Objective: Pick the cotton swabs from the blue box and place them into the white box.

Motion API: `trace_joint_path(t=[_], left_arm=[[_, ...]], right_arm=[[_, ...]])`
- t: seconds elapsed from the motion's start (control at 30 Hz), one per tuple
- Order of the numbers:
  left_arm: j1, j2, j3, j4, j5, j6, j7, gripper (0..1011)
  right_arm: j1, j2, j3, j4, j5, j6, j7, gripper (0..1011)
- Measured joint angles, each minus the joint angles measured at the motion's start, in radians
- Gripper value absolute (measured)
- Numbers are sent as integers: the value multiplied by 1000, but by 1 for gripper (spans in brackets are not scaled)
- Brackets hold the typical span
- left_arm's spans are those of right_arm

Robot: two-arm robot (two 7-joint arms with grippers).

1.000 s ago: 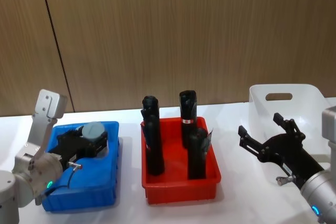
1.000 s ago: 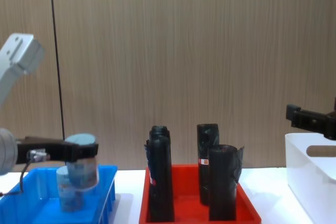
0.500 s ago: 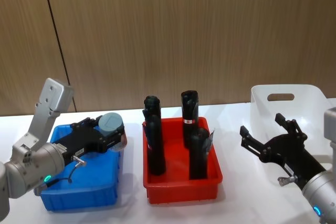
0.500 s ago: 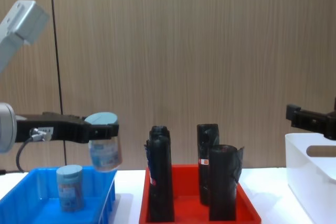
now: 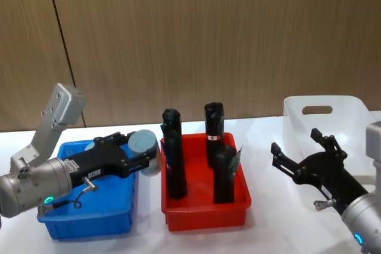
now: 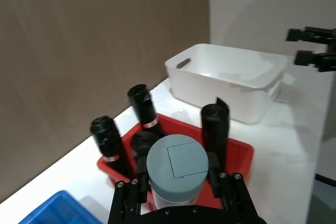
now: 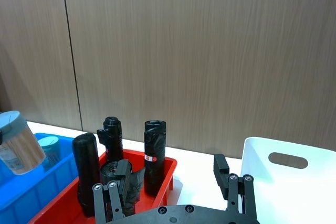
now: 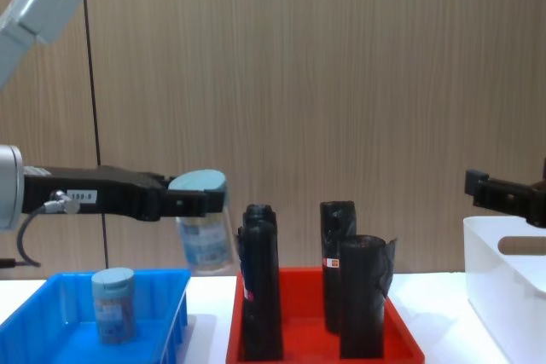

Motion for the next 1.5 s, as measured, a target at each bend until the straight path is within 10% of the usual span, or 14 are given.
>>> trace_joint_path(t=[0.7, 1.5], left_arm=[[-81, 0, 12, 86, -23, 3, -313, 664], [-83, 9, 21, 95, -46, -8, -326, 664]], right_arm=[[0, 0, 0, 0, 0, 0, 0, 1002], [2, 5, 2, 0, -3, 2, 26, 1002]])
